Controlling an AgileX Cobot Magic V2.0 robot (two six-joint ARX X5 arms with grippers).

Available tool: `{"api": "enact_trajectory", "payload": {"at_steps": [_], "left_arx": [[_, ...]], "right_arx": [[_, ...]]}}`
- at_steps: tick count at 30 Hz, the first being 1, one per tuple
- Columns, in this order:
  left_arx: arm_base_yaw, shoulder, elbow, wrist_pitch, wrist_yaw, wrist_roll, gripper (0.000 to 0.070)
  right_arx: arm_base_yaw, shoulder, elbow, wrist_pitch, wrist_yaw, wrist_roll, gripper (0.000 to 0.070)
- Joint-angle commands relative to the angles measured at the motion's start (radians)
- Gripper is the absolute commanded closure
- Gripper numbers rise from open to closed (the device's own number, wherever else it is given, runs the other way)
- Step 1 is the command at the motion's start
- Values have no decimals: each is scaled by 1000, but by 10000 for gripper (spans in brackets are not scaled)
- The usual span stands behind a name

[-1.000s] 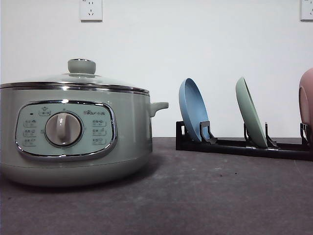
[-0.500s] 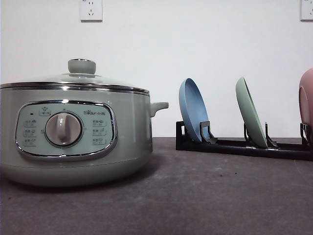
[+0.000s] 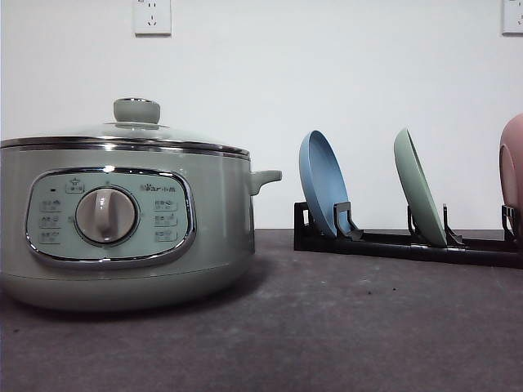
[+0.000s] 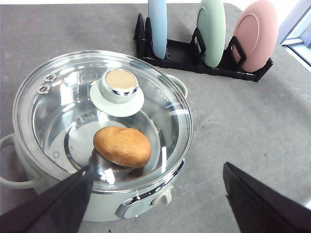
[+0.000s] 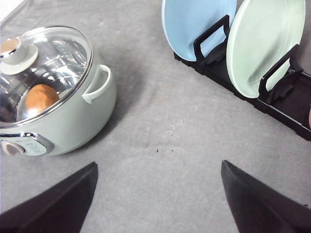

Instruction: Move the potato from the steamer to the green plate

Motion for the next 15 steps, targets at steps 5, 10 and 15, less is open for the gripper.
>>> {"api": "enact_trajectory", "payload": {"at_steps": [5,10,15], "left_arx": [[-2,5,24,11,5,5,154],[-2,5,24,11,5,5,154],[-2,5,24,11,5,5,154]], "right_arx": [[3,32,43,76,2,98,188],[3,135,131,116,3,153,188],[3,302,272,118,3,164,188]]}}
